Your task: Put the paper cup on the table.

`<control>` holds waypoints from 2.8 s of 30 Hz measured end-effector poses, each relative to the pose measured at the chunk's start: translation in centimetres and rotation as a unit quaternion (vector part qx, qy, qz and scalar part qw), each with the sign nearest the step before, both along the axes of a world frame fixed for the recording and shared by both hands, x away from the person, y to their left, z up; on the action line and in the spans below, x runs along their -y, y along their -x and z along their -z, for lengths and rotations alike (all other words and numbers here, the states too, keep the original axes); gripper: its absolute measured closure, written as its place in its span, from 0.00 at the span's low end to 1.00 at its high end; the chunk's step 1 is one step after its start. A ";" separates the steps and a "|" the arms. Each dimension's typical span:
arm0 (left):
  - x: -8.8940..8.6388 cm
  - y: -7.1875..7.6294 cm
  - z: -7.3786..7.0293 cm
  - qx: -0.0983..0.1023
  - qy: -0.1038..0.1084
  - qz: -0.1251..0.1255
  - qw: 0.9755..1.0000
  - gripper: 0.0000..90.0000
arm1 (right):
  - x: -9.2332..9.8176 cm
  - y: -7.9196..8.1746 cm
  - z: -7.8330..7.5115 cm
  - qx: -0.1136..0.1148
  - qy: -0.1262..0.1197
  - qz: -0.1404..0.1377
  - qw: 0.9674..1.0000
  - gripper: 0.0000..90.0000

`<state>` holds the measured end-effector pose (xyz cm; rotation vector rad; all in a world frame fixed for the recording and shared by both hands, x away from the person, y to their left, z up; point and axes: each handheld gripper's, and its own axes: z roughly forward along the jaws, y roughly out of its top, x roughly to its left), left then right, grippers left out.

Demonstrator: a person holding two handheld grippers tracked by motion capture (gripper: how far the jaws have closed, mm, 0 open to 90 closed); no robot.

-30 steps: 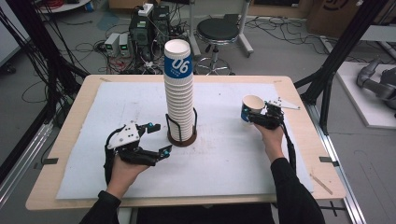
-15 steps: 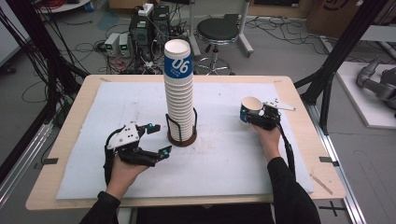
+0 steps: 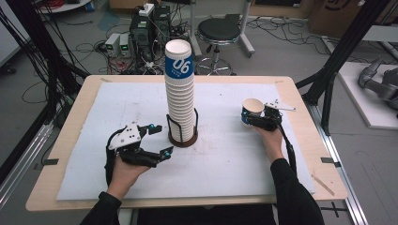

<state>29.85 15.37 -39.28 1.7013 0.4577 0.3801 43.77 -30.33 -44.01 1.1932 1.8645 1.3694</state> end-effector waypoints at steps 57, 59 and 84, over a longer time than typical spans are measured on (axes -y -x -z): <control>0.6 -0.4 -0.5 0.004 0.002 0.002 1.000 0.17 | 1.8 7.0 -3.5 -0.054 0.033 -0.030 0.998 0.14; 0.6 -0.3 -0.7 0.006 0.004 0.000 1.000 0.17 | 2.0 7.8 -4.0 -0.043 0.025 -0.044 0.998 0.14; 1.9 1.7 -3.2 0.027 0.020 0.030 0.999 0.17 | 0.5 13.0 -10.9 0.101 -0.041 -0.275 0.955 0.14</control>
